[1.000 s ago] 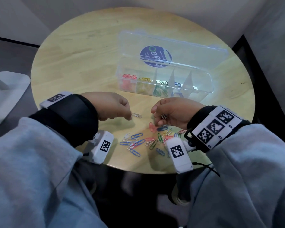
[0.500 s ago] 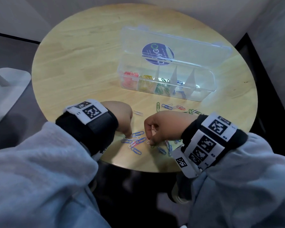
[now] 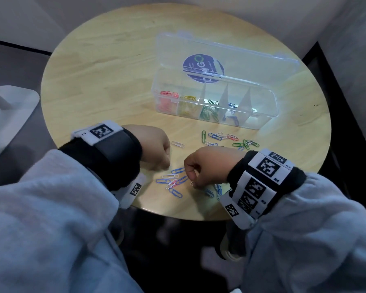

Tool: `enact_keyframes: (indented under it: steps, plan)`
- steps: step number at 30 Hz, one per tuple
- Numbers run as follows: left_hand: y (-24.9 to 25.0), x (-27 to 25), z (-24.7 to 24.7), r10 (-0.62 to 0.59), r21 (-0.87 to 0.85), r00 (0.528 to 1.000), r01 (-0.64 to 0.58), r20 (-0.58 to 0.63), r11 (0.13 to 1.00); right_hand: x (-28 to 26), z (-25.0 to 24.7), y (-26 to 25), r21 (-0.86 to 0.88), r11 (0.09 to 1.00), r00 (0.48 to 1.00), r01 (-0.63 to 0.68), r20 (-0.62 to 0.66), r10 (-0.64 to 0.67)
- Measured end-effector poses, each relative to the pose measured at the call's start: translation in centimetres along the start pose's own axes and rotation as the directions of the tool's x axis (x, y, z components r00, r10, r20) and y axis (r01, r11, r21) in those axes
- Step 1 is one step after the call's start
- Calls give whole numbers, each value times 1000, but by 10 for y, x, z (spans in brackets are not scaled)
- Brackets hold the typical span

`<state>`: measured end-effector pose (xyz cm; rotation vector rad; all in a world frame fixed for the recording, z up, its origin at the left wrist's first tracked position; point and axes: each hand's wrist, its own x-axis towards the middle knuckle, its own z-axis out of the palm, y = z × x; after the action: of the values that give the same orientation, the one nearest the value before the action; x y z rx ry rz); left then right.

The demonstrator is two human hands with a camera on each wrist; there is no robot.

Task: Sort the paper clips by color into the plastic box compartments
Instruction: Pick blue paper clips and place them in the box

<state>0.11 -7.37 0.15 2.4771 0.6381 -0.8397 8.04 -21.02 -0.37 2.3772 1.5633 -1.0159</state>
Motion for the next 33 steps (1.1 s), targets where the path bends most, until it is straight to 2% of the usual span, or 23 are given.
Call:
enact_keyframes:
  steps: [2,3,5,8,11,13,18,20,27,29,31,32,33]
  plan:
    - [-8,1,-7,48,-204,998,-37,49,978,-1,-1,1,32,999,1000,5,3,-5]
    - [-10,1,-10,69,-338,995,-43,66,940,-2,-3,2,63,998,1000,5,5,-6]
    - [-14,2,-14,78,-577,996,-38,44,816,-4,-7,6,155,988,1000,0,0,0]
    - [-18,1,-21,73,-802,997,-50,-8,596,-4,-15,16,313,949,998,-41,-33,54]
    - [-21,-1,-26,100,-922,994,-69,-33,382,-3,-21,27,576,816,994,-49,-50,94]
    - [-21,0,-26,93,-944,994,-76,-49,320,-3,-23,32,708,704,993,-45,-46,110]
    - [-16,1,-24,98,-952,991,-114,-89,285,4,-21,34,920,392,993,-28,-18,114]
    - [-13,0,-25,105,-948,987,-149,-124,281,5,-21,33,954,300,992,-25,-14,127]
    - [-14,4,-27,125,-950,970,-231,-208,208,5,-25,32,988,154,985,-8,-19,172]
    - [-12,6,-27,90,-931,972,-232,-215,280,5,-25,31,990,140,982,-10,-17,186]
    - [-10,11,-25,64,-871,977,-212,-205,443,6,-23,29,984,180,983,-8,-26,182]
    - [-9,14,-23,70,-818,979,-200,-194,539,6,-22,29,973,231,987,-8,-28,156]
    - [-9,16,-22,91,-746,981,-190,-173,638,5,-21,28,945,327,993,-10,-29,116]
